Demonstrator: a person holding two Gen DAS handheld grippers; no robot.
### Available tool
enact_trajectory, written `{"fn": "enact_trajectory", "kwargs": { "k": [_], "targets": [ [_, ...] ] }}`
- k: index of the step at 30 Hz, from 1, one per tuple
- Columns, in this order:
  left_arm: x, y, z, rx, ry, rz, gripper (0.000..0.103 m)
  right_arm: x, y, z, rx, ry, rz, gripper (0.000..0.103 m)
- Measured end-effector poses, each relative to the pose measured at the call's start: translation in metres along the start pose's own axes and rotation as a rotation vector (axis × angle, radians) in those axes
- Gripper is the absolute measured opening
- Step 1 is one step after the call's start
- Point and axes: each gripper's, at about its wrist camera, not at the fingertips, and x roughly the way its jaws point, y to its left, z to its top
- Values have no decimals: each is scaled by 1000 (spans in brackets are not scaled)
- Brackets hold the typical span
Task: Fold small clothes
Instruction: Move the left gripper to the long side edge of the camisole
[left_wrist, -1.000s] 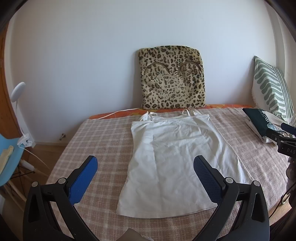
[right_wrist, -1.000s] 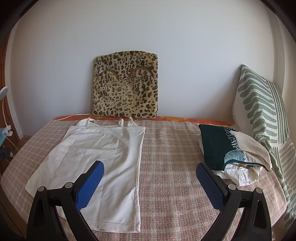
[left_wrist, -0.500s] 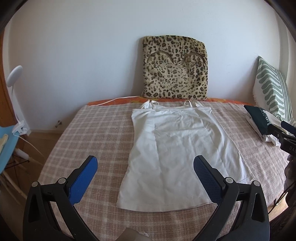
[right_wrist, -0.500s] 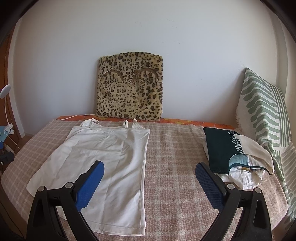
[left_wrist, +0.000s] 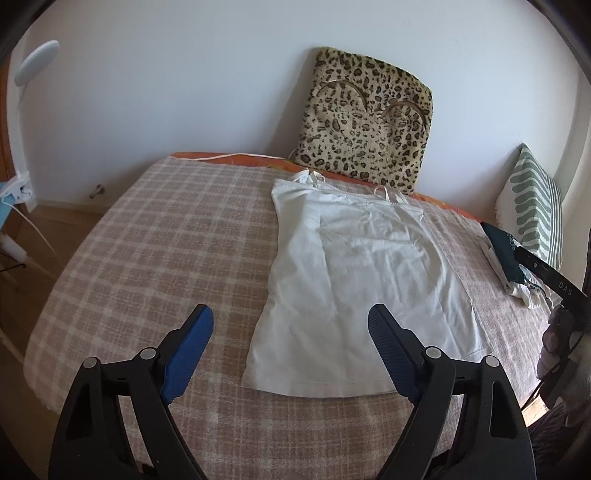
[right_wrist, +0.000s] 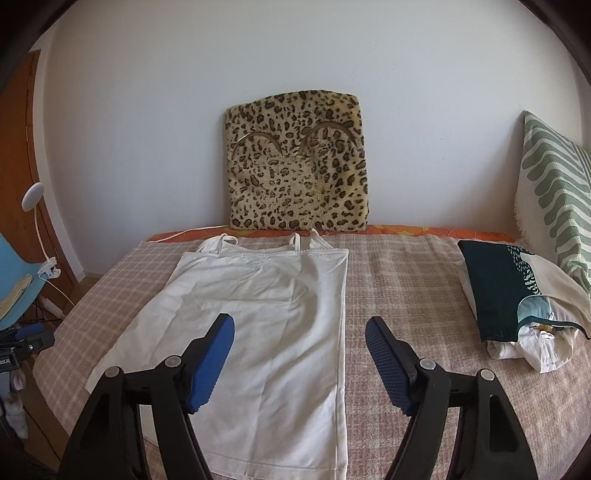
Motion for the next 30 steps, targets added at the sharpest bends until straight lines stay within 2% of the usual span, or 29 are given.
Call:
{"fn": "enact_trajectory", "kwargs": {
  "k": [1,3,7,8,12,14,20,24,27,30],
  "targets": [
    [2,4,-2,-15,13,-17,75,3,3,2,0,5,3,75],
    [5,10,-6,-28,27,-31,60,8,11,6,-13,11,8,75],
    [14,16,-14,-21,61,-39,53,22,26,18,-19,65,78,72],
    [17,19,-17,-28,76,-47,48,26,31,20,-24,80,96,71],
    [30,40,-28,-116,145,-102,34,49,57,36,-81,134,159,62],
    [36,45,-33,-149,178,-115,30,61,72,46,-117,142,172,61],
    [49,53,-36,-222,248,-129,30,103,116,73,-169,234,277,57],
    [54,53,-37,-221,252,-109,28,136,147,91,-209,292,301,55],
    [55,57,-38,-272,233,-105,28,165,171,103,-229,336,308,55],
    [51,57,-31,-276,222,-121,28,199,188,114,-196,390,315,55]
  ]
}}
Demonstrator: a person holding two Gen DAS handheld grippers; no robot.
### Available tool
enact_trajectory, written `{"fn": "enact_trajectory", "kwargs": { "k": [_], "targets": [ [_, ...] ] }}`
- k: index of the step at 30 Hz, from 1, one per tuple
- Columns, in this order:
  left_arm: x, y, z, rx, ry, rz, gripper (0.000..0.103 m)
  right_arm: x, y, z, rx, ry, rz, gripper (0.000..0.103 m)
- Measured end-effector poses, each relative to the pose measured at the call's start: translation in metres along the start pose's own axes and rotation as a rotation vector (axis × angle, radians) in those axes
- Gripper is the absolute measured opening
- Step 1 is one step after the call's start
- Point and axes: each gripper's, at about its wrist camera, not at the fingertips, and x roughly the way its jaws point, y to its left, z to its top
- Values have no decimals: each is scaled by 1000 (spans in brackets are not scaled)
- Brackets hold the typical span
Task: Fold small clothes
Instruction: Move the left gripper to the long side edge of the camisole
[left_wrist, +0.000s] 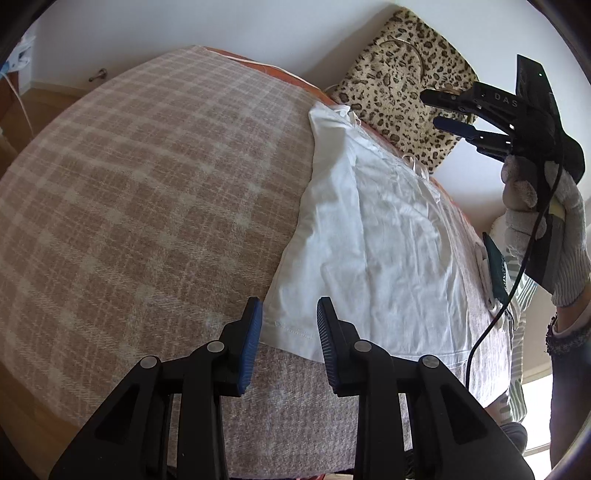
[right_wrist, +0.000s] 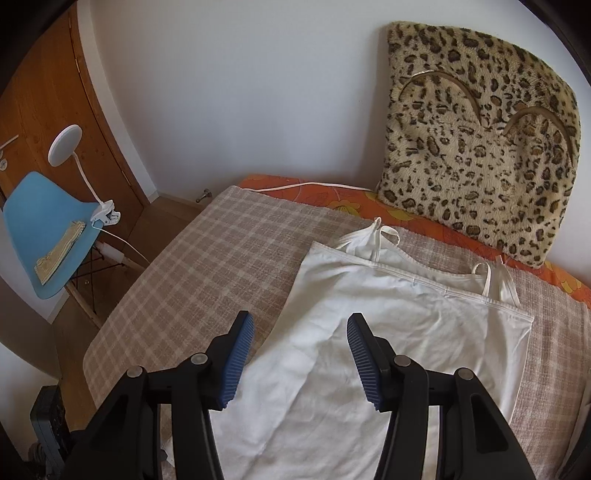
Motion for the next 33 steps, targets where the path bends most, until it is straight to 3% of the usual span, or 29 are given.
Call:
{"fn": "enact_trajectory", "kwargs": {
  "k": [3,15,25,29,32,33],
  "targets": [
    [-4,-6,9,27,-29,-1,28,38,0,20,72,80,46,56],
    [14,-5,11,68,52,-11,28,149,6,52,68,206,-80,45],
    [24,10,4,33,90,-6,28,205,18,54,-64,298,-257,42],
    [26,12,6,8,92,-39,28,213,27,61,-120,316,-295,41],
    [29,12,4,-9,103,-80,28,217,30,62,-132,322,-297,35],
    [30,10,3,4,103,-79,19,217,30,62,-131,318,-292,29]
  ]
}}
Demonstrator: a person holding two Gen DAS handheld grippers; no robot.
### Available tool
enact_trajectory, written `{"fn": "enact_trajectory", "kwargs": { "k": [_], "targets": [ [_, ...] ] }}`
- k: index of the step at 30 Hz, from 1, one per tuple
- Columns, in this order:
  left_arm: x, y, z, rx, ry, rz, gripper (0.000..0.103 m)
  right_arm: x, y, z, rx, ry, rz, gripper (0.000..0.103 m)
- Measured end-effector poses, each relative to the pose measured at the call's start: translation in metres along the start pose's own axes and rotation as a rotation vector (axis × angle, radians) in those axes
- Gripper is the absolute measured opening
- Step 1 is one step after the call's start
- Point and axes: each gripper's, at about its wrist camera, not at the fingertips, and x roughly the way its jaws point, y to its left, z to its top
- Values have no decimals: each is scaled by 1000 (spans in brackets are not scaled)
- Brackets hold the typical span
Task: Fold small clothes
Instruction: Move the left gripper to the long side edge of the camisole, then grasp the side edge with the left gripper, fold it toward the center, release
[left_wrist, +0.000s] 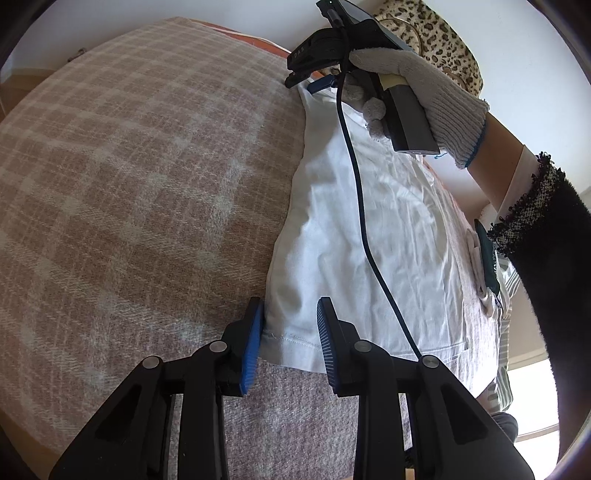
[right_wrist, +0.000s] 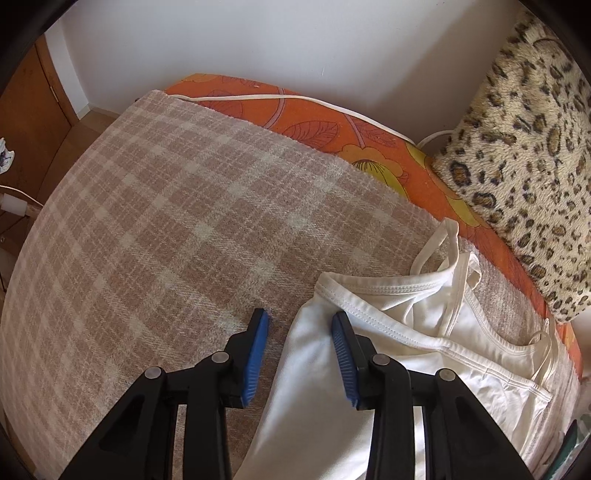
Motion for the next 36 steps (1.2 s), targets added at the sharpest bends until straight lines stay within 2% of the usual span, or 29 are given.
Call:
{"fn": "enact_trajectory", "kwargs": {
  "k": [1,3,4,8,12,14,23,27,36],
  "targets": [
    [1,-2,0,10,2,9,14,1,1,2,0,-5,6,19],
    [2,0,-1,0,-3,4,9,1,3,1,-1,-14,5,13],
    [1,2,-1,-7,-6,1,8,1,1,0,1,-17,-5,1],
    [-7,-2,-1,6,-37,-9,6,-9,-15,-5,64,-53,54,0],
    [-20,-6,1,2,-77,-61,5,-28,-44,-4,181,-125,177,0],
    [-21,-11,1,12,-90,-59,5,-34,-59,-1,214,-144,208,0],
    [-13,-35,-1,85,-78,-57,5,-32,-79,-14,226,-151,198,0],
    [-13,-55,-2,152,-82,-75,5,-42,-94,-21,234,-164,184,0],
    [-4,-89,-4,222,-60,-115,5,-52,-128,-39,241,-178,120,0]
  ]
}}
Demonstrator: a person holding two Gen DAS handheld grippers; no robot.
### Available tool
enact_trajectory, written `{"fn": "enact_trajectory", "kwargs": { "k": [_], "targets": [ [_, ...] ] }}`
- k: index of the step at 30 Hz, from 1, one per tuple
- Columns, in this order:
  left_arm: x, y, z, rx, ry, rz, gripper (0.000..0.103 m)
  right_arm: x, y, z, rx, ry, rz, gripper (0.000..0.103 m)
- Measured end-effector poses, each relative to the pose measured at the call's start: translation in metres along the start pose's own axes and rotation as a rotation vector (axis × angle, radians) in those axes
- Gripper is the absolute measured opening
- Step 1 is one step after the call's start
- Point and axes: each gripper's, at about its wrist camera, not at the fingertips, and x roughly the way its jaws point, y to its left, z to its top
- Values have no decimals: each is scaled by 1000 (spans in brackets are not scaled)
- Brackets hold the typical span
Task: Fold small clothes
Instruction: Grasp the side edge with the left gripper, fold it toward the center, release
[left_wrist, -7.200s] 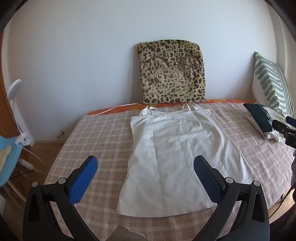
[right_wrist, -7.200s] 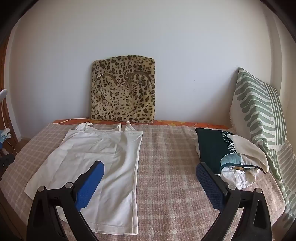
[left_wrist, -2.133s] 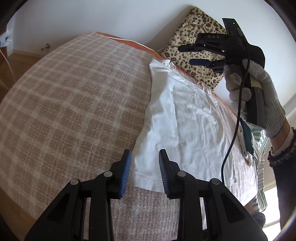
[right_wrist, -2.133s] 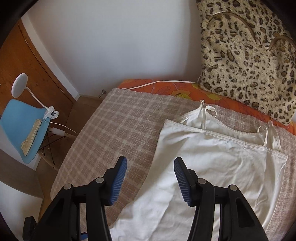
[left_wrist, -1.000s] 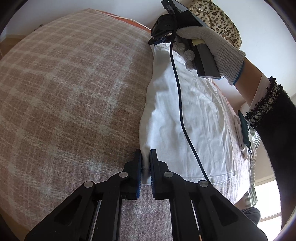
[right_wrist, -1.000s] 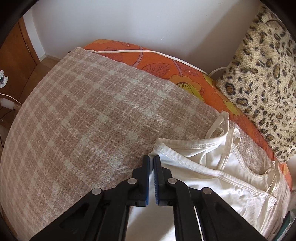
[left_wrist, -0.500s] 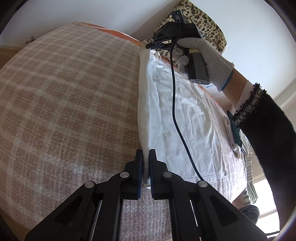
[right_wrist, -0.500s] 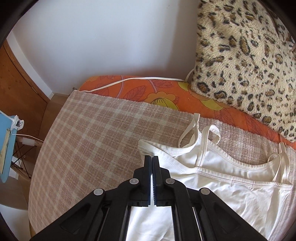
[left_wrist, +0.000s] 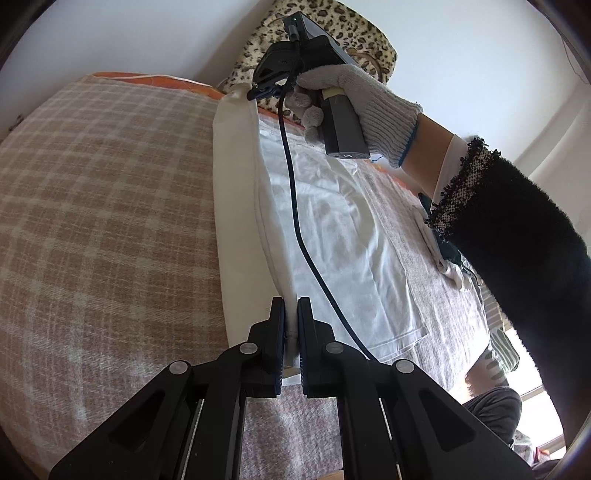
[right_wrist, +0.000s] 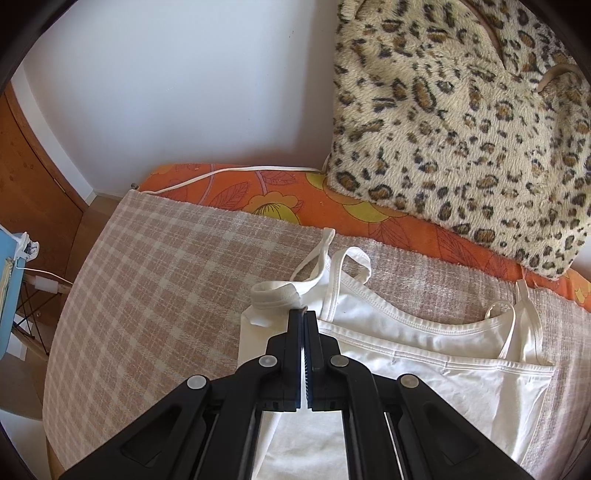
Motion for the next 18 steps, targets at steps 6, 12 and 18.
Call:
{"fn": "enact_trajectory", "kwargs": {
  "k": [6,12,18],
  "targets": [
    [17,-22,3,42,28,-24,5,-6,-32,-10,11,-7,-58,0],
    [36,-38,0,82,72,-34,5,1,-65,-22,62,9,-71,0],
    [53,-40,-6,73,130,-51,5,15,-75,-27,74,25,-70,0]
  ]
}}
